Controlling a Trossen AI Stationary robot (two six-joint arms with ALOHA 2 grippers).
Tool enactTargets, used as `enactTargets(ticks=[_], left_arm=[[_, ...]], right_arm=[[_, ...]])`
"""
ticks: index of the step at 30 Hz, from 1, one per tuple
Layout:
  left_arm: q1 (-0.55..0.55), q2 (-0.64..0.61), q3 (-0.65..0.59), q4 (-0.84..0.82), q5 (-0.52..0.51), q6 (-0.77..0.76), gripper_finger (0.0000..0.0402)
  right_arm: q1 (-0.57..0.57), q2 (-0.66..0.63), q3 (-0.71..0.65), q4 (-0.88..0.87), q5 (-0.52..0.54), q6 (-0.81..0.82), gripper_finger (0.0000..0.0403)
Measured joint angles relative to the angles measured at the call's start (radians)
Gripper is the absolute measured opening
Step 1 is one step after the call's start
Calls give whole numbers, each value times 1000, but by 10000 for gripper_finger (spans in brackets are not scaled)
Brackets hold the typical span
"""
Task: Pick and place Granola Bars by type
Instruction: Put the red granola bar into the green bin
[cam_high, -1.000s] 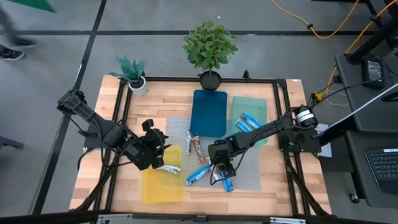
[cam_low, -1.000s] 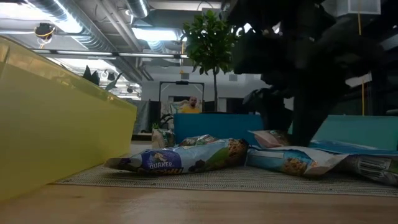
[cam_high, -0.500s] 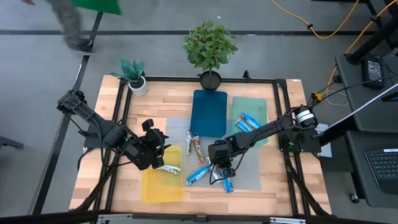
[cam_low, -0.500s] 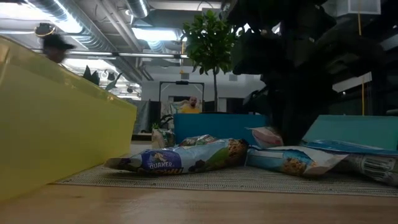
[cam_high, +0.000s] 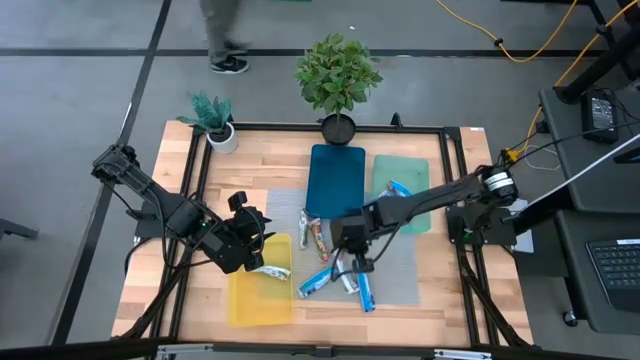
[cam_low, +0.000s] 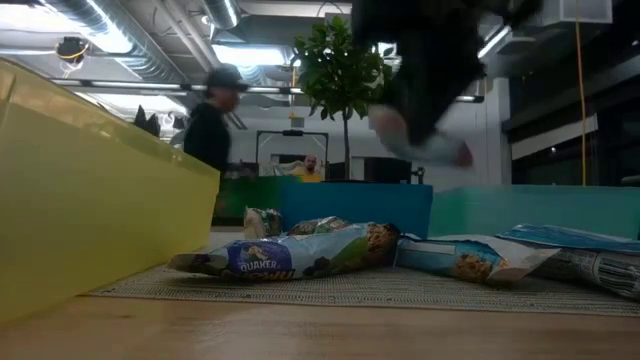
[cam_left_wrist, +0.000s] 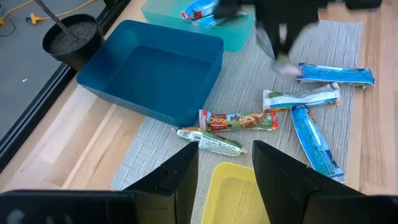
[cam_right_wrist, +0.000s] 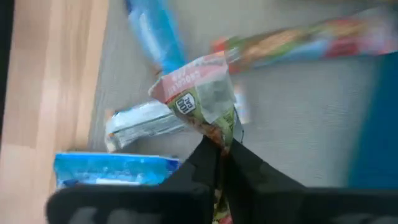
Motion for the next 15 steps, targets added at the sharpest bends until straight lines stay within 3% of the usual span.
enactTargets(ticks=[8, 15], left_arm=[[0, 0, 0, 0, 0, -3, 143], [0, 0, 0, 0, 0, -2, 143]], right_arm=[[-40, -143, 162, -211, 153, 91, 20], [-44, -293, 194, -344, 254, 212, 14]])
